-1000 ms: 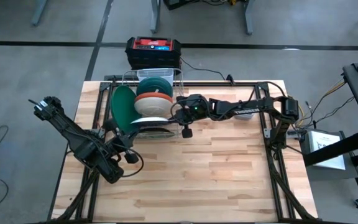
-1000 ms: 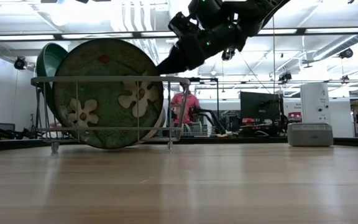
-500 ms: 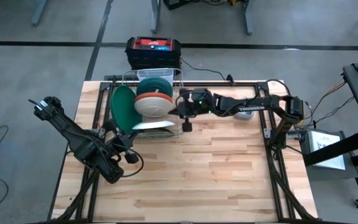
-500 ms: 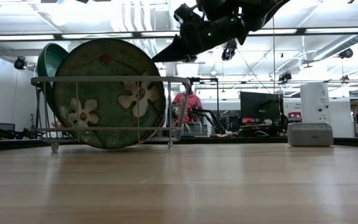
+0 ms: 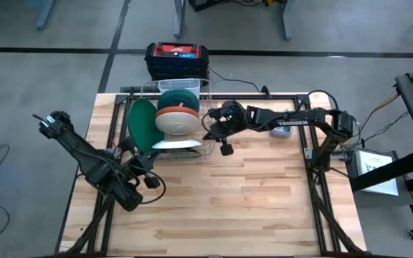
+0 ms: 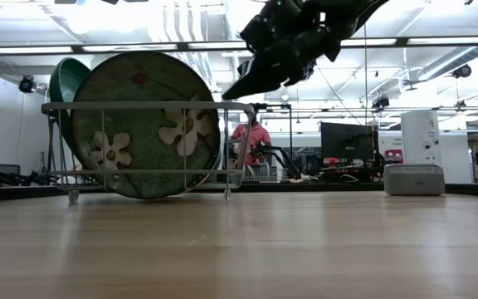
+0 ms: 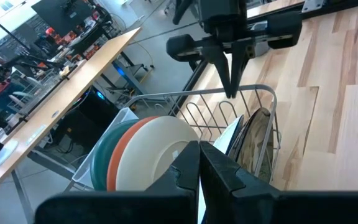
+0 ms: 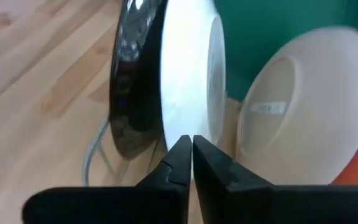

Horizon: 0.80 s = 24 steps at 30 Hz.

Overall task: Sort dishes
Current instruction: Adjust the blue ceramic plate into the dish rack

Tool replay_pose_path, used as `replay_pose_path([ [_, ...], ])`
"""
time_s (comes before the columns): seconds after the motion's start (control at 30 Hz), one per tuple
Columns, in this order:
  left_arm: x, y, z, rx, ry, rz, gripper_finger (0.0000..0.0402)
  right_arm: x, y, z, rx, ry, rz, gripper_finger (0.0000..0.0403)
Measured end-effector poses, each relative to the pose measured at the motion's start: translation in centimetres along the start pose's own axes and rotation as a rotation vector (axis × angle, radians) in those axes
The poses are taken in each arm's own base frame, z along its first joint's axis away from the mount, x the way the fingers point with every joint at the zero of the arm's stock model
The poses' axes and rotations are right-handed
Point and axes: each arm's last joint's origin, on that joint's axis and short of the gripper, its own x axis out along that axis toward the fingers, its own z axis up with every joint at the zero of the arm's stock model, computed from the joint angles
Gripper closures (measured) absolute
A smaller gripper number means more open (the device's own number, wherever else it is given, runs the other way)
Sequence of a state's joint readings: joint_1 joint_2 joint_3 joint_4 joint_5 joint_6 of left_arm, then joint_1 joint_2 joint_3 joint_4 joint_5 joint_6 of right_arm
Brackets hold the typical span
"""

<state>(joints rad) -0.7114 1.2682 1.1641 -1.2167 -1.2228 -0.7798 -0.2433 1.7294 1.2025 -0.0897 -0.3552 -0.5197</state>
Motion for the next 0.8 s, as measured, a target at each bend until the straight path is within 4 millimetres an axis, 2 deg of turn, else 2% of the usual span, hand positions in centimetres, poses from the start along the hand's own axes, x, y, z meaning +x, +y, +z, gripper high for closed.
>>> replay_pose_path([
  [0.27, 0.0, 0.0, 0.0, -0.001, 0.0, 0.0, 0.0401, 0.3, 0.3, 0.1, 0.041, -0.029, 0.035, 0.0296],
  [0.47, 0.0, 0.0, 0.0, -0.005, -0.001, -0.001, 0.0401, 1.4, 0.3, 0.0, 0.047, -0.047, 0.009, 0.0225],
  [0.63, 0.0, -0.1, 0.1, -0.012, -0.003, -0.003, 0.0401, 1.9, 0.3, -0.3, 0.064, -0.044, 0.009, 0.0193],
  [0.8, 0.0, -0.1, 0.1, -0.016, -0.004, -0.004, 0.0401, 2.7, 0.4, -0.6, 0.074, -0.039, 0.023, 0.0178],
])
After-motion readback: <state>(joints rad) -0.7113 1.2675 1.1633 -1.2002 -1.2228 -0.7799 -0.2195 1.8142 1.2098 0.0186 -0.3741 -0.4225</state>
